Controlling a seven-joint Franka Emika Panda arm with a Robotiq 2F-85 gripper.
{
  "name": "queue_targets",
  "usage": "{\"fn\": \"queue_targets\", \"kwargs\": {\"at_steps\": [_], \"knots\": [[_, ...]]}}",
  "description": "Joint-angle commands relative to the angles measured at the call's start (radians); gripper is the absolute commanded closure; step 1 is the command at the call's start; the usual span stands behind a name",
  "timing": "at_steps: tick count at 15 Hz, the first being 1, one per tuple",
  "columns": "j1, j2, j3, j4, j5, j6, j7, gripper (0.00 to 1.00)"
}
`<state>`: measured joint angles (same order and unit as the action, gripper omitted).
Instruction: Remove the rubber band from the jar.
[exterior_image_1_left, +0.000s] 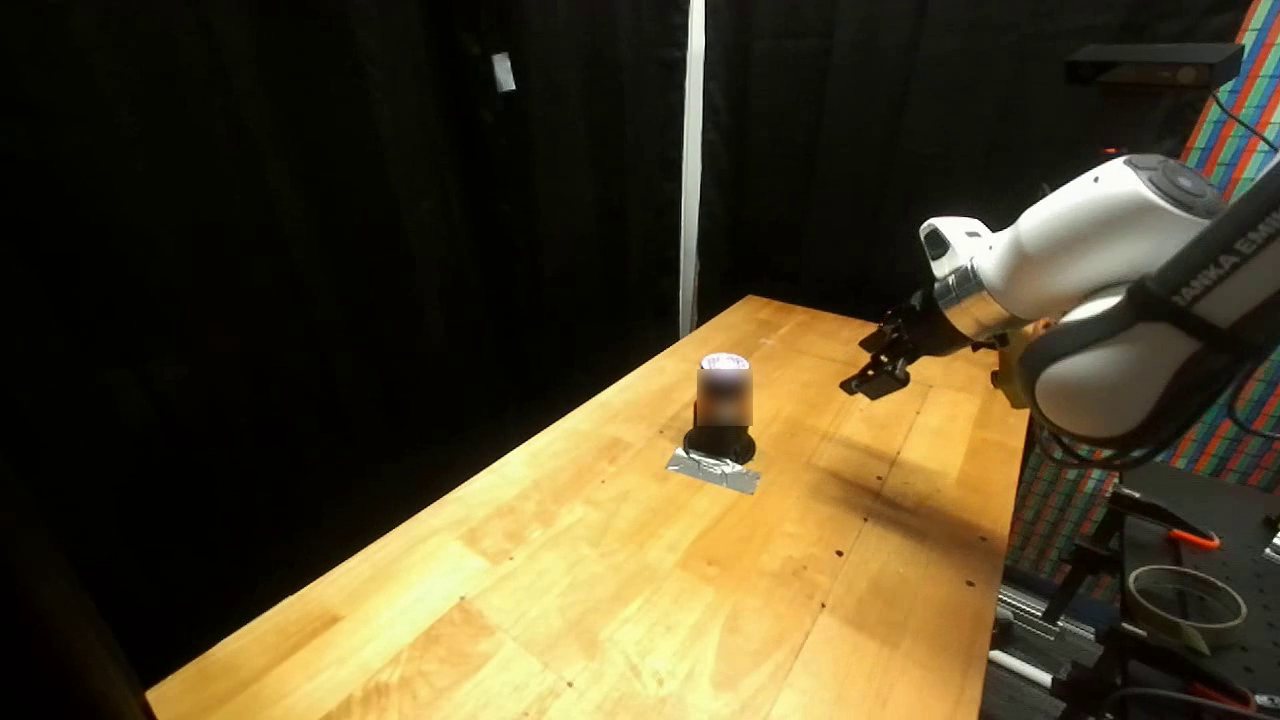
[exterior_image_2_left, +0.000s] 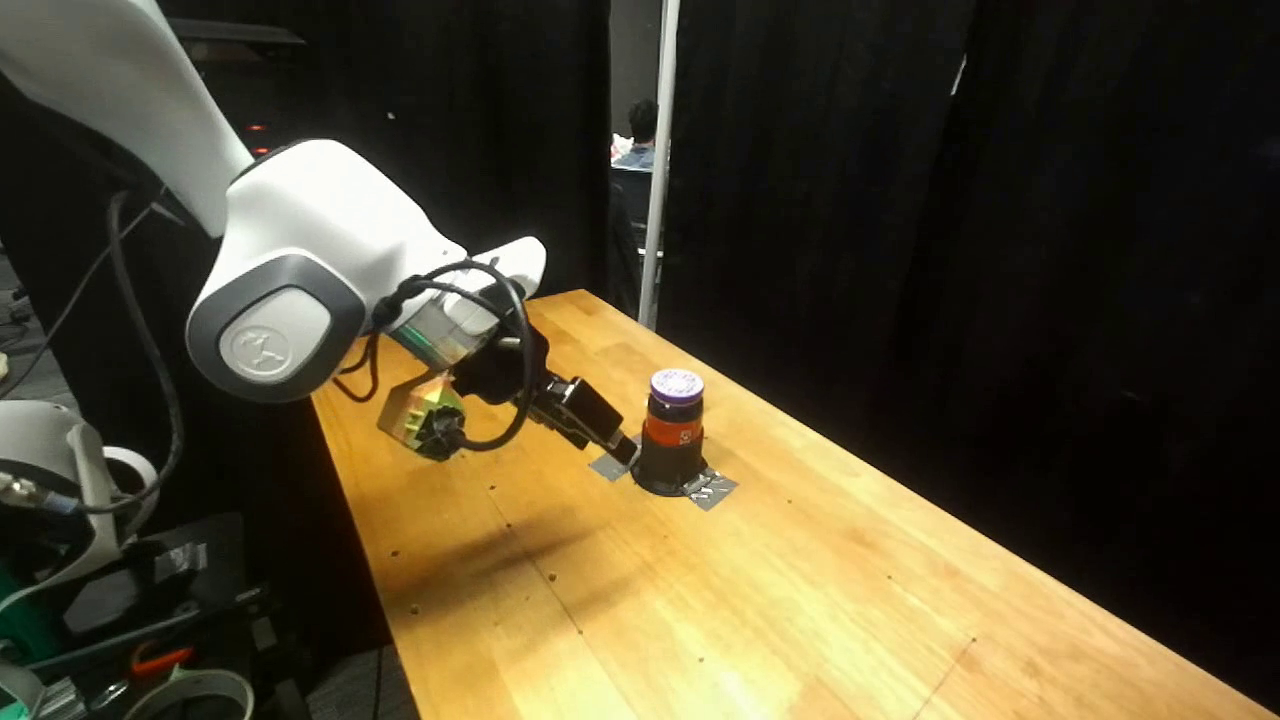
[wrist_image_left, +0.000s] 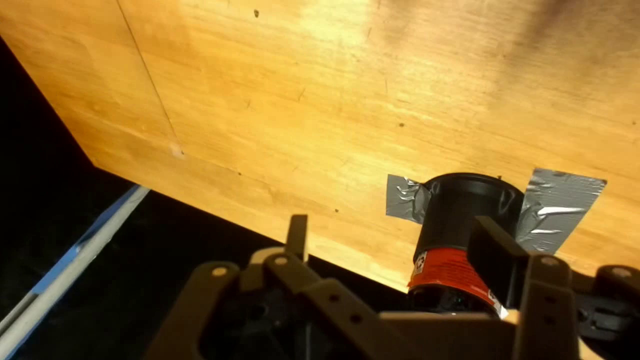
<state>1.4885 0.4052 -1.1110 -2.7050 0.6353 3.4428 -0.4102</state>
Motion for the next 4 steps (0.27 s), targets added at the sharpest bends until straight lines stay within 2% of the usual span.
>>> {"fn": "queue_targets", "kwargs": {"at_steps": [1,4], "knots": [[0.270,0.062,-0.273,0.065,0.114,-0.251,-0.103,0.00],[0.501,0.139,-0.519,0.108,0.102,-0.460,-0.032,0.00]]}}
